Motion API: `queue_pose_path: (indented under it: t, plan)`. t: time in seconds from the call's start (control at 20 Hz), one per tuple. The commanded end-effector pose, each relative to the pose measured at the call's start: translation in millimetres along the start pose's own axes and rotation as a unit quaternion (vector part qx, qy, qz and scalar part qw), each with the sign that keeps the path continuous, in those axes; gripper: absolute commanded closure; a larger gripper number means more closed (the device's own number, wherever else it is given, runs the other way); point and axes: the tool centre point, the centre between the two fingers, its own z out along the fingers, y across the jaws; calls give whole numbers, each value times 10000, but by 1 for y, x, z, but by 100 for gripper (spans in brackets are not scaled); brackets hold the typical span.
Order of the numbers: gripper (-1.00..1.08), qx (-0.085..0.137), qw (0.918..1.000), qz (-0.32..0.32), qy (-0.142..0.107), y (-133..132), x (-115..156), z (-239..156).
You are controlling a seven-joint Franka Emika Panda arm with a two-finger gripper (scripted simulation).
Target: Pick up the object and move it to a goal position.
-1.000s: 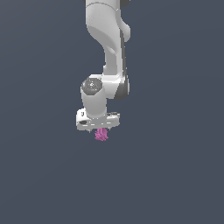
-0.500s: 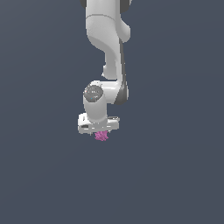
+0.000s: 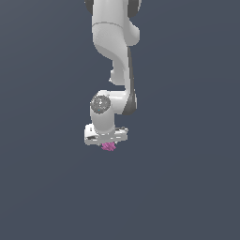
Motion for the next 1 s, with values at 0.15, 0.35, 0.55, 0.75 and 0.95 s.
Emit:
queue_pose_path:
  t: [0.15, 0.35, 0.55, 0.75, 0.95]
  plan:
    - [108, 0, 10000, -2, 2, 0, 0, 1]
    - [108, -1, 10000, 1, 3, 0, 0, 0]
    - [108, -1, 10000, 1, 3, 1, -4, -2]
    - [108, -1, 10000, 1, 3, 1, -14, -5]
    - [108, -1, 10000, 1, 3, 3, -29, -12]
